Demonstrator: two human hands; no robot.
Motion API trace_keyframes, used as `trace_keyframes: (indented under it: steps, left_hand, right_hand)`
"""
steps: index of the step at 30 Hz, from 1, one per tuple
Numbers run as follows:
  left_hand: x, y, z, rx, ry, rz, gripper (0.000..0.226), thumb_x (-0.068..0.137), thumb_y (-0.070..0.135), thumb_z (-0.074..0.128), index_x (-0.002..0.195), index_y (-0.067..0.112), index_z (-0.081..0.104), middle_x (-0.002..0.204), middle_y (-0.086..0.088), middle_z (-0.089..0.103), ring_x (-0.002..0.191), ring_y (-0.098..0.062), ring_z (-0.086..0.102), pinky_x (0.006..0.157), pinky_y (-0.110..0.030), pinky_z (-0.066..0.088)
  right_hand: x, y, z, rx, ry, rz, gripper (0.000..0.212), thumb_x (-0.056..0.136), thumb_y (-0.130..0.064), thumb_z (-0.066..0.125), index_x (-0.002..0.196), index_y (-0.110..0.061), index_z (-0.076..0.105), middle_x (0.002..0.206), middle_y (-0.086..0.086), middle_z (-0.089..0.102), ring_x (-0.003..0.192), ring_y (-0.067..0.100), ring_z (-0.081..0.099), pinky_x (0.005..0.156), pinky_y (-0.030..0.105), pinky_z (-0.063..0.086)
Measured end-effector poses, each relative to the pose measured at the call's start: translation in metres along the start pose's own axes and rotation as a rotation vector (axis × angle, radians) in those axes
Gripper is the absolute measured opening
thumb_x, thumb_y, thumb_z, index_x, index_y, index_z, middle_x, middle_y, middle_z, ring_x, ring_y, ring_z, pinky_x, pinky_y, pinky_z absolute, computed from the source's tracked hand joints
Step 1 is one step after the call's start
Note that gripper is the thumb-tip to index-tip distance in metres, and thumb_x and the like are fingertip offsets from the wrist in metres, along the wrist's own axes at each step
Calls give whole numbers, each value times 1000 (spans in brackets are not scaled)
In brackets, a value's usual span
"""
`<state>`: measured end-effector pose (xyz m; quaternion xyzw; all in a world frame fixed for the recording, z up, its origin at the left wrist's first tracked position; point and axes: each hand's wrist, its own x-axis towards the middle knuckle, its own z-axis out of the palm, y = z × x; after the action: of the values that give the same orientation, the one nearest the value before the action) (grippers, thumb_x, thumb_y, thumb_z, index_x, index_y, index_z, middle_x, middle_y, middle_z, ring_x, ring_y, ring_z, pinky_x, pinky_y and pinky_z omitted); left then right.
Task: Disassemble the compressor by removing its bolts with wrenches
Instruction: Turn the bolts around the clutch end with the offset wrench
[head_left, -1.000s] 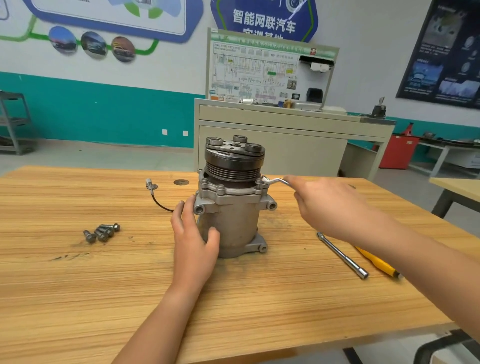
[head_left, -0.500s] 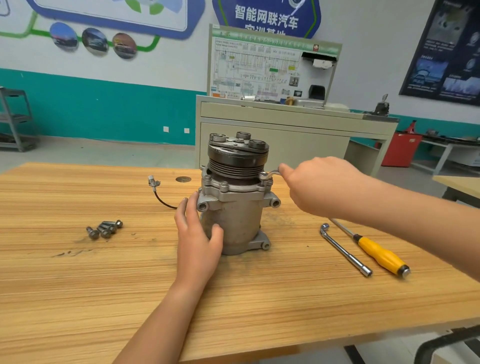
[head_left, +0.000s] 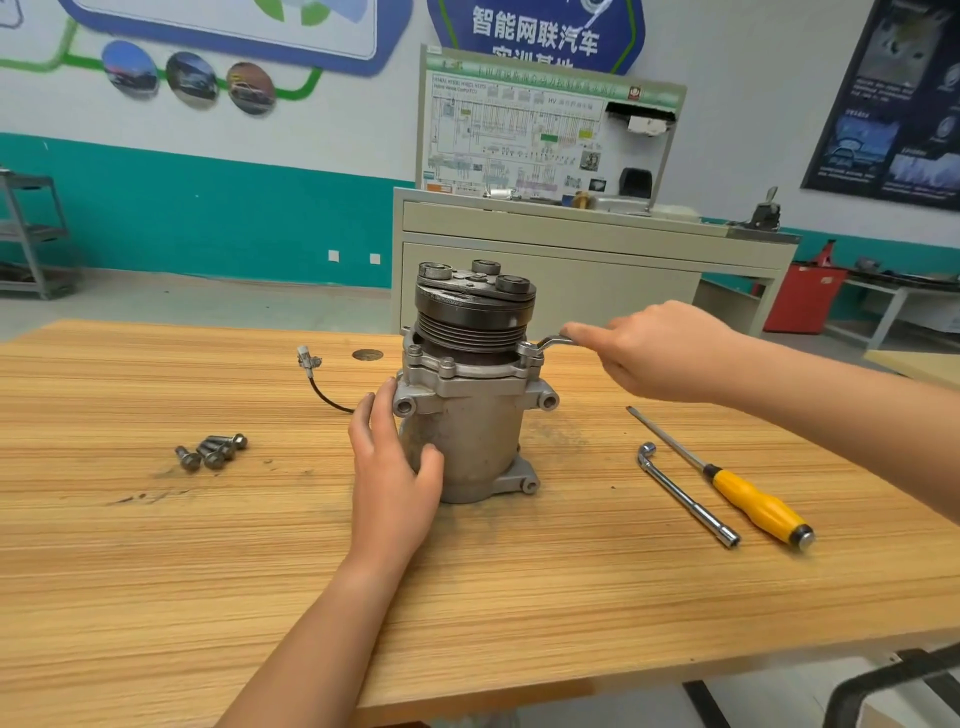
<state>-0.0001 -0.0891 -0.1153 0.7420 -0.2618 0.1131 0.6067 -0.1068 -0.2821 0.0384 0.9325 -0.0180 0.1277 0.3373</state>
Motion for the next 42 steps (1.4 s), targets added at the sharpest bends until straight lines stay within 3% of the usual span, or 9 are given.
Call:
trace_keyframes:
  steps: [7,11,14,20,26,31,34,38,42]
  left_hand:
    - [1,-2,0,16,1,11,70,89,9,54,146,32,20,150,1,17,129,-22,36,99,-44,43]
    - [1,-1,0,8,-4,13,70,89,9,53,146,31,19,150,-2,18,131,-22,35,101,-43,41]
    - [1,-2,0,0,-2,11,69,89,9,53,146,30,19,150,-2,18,131,-22,35,102,-41,40]
    - [2,-1,1,-5,-6,4,68,89,8,53,146,28,20,150,-3,18,133,-23,33,104,-46,38]
    - [1,-2,0,-5,8,3,69,89,8,54,146,30,22,151,-2,16,131,-24,35,102,-43,41]
    - [1,-2,0,-10,16,0,69,88,9,53,146,31,22,151,0,15,129,-23,37,98,-40,43]
    - [1,-2,0,-9,20,8,68,88,9,53,145,33,23,151,-1,14,126,-23,38,94,-34,42]
    - [0,-3,0,-16,14,1,68,89,9,53,145,32,23,152,-1,13,126,-23,38,95,-34,40]
    - [0,-2,1,-24,11,0,68,89,9,53,145,33,23,152,0,13,113,-12,38,88,-27,36]
  right_hand:
    - [42,-31,32,285,442,160,32,56,26,65,82,7,67,71,18,68,57,31,64,54,39,54]
    - [33,-39,40,412,448,301,36,83,10,55,119,6,56,83,19,68,72,33,65,82,48,48]
    - [7,-37,22,562,450,517,39,99,-13,37,137,-6,37,68,5,54,58,26,51,52,32,37]
    - [-31,-57,-32,180,62,458,43,89,-9,41,130,-22,36,53,-4,31,45,14,26,40,26,16]
    - [-17,-74,-51,76,-73,365,38,86,0,39,122,-10,43,64,-1,37,79,28,59,40,26,18]
    - [-1,-82,-68,-6,-189,284,25,87,1,45,108,-9,55,86,3,58,83,27,57,41,25,18]
    - [5,-82,-73,-40,-200,273,22,87,0,48,102,-13,58,68,-1,44,73,23,46,41,25,19]
    - [-1,-78,-64,-73,-182,247,18,87,1,45,100,-11,50,77,2,53,57,20,38,39,27,19]
    - [-5,-53,-45,-135,-143,230,46,87,1,41,131,-12,38,56,-2,30,44,15,27,39,26,17]
